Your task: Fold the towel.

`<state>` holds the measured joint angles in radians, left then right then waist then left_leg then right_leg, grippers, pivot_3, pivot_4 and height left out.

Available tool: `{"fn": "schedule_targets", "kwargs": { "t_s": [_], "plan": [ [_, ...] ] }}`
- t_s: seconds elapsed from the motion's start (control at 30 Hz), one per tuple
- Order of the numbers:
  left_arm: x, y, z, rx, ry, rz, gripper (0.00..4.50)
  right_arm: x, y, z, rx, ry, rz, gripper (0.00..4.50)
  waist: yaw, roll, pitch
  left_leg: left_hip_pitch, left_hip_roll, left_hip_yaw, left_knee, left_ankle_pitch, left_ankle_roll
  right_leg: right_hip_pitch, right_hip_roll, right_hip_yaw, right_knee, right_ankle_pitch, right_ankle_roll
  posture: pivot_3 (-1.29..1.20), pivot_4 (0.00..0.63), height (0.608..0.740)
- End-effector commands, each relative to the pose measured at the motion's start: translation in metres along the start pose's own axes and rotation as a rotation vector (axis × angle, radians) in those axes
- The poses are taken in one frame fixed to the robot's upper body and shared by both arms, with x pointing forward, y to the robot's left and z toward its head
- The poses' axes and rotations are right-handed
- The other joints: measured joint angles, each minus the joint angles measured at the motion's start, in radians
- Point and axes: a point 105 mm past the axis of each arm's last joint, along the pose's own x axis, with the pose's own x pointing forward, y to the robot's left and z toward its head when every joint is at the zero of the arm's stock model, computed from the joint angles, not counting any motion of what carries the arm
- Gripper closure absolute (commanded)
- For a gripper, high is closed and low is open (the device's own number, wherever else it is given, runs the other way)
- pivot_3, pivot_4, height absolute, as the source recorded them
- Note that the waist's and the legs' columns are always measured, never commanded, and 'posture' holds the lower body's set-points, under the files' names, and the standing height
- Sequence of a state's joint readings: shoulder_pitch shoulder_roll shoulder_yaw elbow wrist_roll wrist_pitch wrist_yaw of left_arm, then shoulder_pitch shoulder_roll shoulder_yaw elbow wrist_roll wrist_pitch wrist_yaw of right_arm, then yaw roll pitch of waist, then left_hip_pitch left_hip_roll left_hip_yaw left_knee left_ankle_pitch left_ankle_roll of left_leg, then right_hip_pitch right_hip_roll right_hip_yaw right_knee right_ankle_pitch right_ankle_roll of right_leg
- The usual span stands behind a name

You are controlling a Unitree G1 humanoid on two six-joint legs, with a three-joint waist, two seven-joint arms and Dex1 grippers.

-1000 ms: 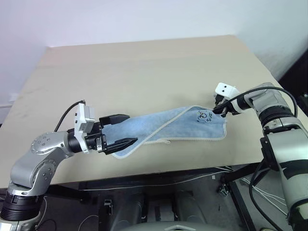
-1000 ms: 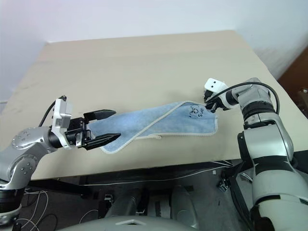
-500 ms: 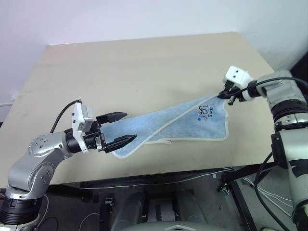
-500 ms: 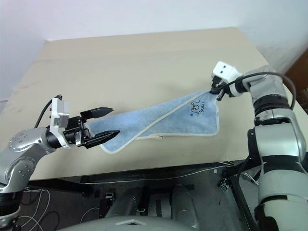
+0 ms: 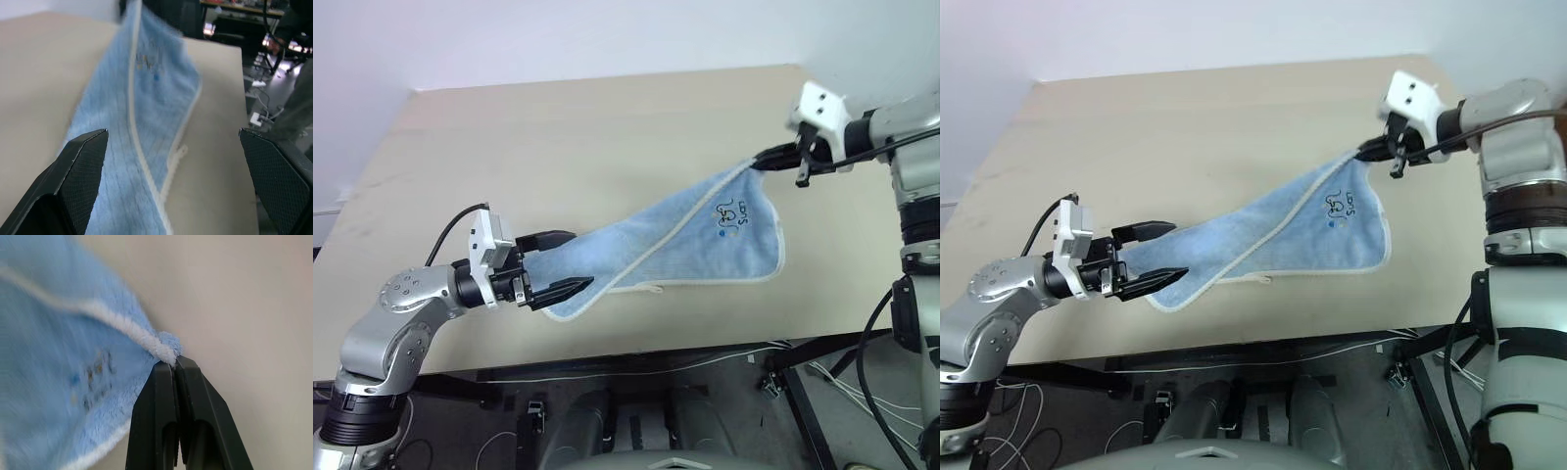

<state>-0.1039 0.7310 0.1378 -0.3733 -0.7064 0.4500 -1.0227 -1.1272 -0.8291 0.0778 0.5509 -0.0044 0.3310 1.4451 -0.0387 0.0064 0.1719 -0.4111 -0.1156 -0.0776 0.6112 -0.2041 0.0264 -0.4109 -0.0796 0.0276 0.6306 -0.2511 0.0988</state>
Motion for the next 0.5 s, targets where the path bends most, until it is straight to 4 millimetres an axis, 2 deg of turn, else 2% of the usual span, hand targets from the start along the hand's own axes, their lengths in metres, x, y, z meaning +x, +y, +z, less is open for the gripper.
{"fn": "schedule_targets", "kwargs": {
  "t_s": [0.03, 0.17, 0.33, 0.5],
  "plan": [
    [-0.010, -0.001, 0.005, 0.036, -0.003, 0.024, 0.00, -0.023, -0.003, 0.039, -0.019, -0.124, -0.045, 4.48, 0.003, 0.000, 0.000, 0.000, 0.000, 0.000, 0.000, 0.000, 0.000, 0.000, 0.000, 0.000, 0.000, 0.000, -0.001, 0.00, 0.150, 0.740],
    [-0.018, -0.004, 0.001, 0.024, 0.012, 0.057, 0.00, -0.032, -0.007, 0.063, -0.019, -0.269, -0.087, 4.48, 0.005, 0.000, 0.000, 0.000, 0.000, 0.000, 0.000, 0.000, 0.000, 0.000, -0.001, 0.000, 0.000, -0.001, -0.002, 0.00, 0.150, 0.740],
    [-0.021, -0.013, -0.006, -0.018, 0.005, 0.085, 0.00, -0.035, -0.014, 0.080, 0.000, -0.352, -0.146, 4.48, 0.006, 0.000, 0.001, -0.004, 0.000, 0.000, 0.000, 0.000, 0.000, -0.003, -0.001, 0.000, -0.001, -0.001, -0.003, 0.00, 0.150, 0.740],
    [-0.019, -0.023, -0.033, -0.075, 0.053, 0.104, 0.00, -0.041, -0.012, 0.107, 0.042, -0.480, -0.123, 4.48, 0.006, 0.000, 0.000, -0.013, 0.000, 0.000, 0.001, 0.000, 0.000, -0.012, -0.001, 0.000, 0.001, 0.000, -0.001, 0.00, 0.150, 0.740]
  ]
}}
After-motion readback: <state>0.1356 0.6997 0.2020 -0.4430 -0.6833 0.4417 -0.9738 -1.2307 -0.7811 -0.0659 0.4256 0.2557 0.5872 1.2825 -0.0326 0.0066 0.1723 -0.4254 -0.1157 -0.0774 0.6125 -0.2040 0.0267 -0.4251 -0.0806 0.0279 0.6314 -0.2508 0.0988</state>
